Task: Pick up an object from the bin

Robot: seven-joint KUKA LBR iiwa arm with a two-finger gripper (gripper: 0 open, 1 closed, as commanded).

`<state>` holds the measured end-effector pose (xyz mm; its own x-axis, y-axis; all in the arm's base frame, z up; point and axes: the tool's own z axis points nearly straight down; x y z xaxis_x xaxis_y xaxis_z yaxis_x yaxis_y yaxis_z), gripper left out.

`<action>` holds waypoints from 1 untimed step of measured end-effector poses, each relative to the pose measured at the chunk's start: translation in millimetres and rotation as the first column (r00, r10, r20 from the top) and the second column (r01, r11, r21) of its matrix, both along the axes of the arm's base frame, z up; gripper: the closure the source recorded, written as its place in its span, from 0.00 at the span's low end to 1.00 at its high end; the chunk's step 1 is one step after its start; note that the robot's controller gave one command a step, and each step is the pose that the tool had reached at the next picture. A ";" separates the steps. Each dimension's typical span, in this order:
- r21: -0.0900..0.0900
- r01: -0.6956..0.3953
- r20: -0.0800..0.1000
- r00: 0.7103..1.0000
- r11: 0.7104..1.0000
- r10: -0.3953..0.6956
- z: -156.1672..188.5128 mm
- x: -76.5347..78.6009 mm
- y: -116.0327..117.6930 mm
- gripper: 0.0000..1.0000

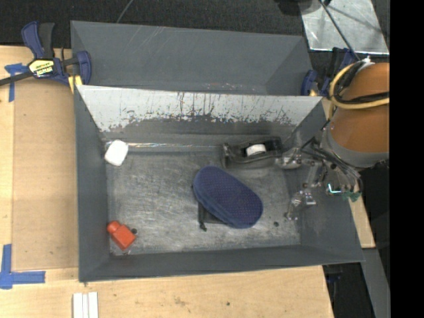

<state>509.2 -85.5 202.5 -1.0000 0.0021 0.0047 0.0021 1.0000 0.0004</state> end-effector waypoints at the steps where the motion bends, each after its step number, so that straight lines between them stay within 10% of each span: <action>1: -0.013 -0.309 0.027 0.951 0.951 0.309 -120.1 0.4 73.1 0.00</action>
Offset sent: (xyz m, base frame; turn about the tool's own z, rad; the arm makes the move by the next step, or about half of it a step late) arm -0.0065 0.0770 -0.1256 -0.3223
